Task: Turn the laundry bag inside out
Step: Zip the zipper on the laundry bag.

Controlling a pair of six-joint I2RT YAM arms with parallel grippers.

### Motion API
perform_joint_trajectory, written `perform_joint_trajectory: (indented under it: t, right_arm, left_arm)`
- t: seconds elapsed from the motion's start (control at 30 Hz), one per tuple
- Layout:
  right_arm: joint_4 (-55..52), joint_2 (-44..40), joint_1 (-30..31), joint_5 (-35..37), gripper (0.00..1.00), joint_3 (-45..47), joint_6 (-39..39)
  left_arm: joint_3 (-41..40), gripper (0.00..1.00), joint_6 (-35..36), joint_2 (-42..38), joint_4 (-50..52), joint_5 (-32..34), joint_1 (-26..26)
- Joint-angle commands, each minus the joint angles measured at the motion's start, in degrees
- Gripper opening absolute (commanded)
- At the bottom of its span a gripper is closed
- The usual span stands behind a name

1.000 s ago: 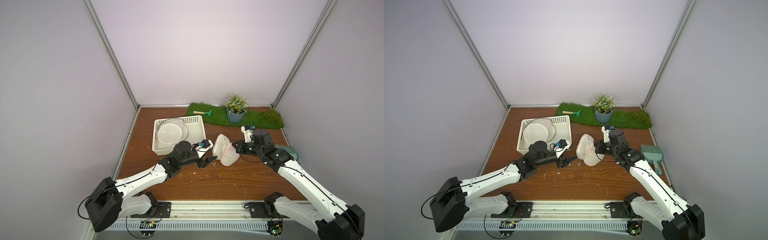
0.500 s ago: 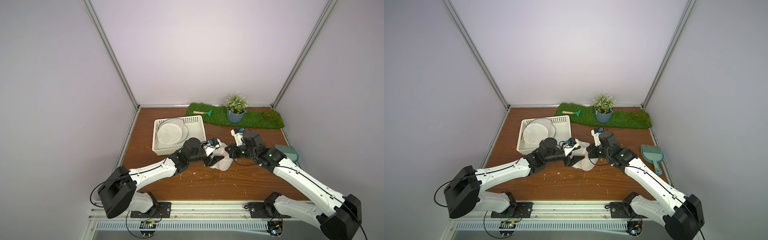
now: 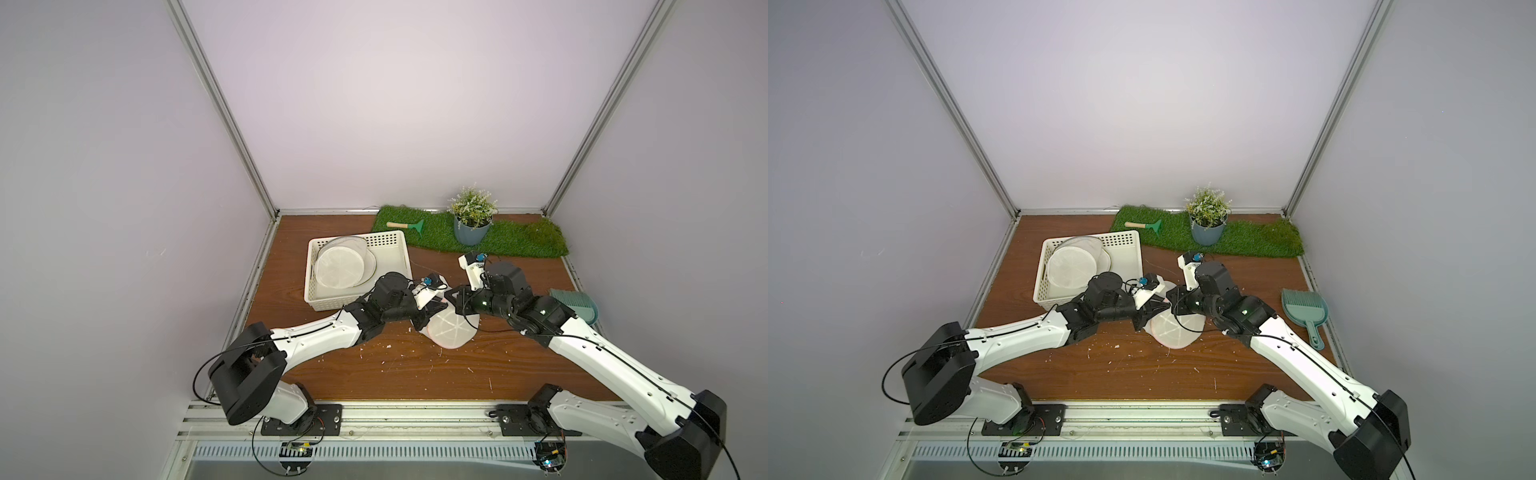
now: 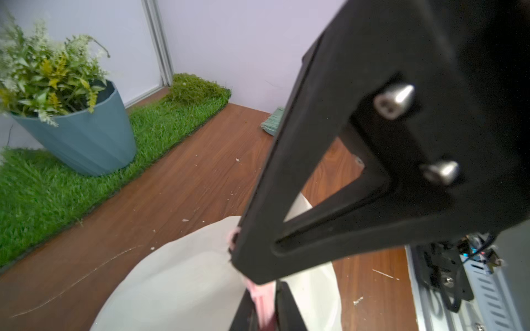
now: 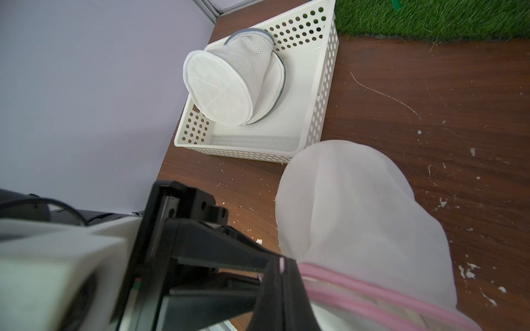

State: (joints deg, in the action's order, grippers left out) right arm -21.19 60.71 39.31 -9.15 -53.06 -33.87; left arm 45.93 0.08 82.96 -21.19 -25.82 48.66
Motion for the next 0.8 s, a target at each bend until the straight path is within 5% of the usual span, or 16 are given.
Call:
perform_joint_trajectory:
  t: [0.0,0.37,0.6,0.67,0.77]
  right_arm:
    - [0.01,-1.56,0.18,3.31,0.00,-3.23,0.32]
    - [-2.58,-5.63,-17.60,-2.26,0.00,3.45,1.52]
    - [-1.57,-6.29,-20.20,-4.89,0.00,6.01,1.33]
    - [-1.53,-6.30,-20.18,-5.38,0.00,5.55,1.42]
    - [-2.30,-6.00,-20.08,-6.22,0.00,4.42,2.21]
  left_arm:
    - [1.00,0.02,0.05,0.06,0.89,-1.67,0.53]
    - [-3.95,0.01,-2.30,-3.75,-6.86,-5.35,0.21]
    - [-8.34,0.01,-7.47,-5.10,-16.38,-7.44,-1.04]
    - [-8.45,0.08,-7.64,-4.63,-15.81,-7.14,-1.28]
    - [-8.25,0.35,-7.29,-3.70,-13.78,-5.95,-1.25]
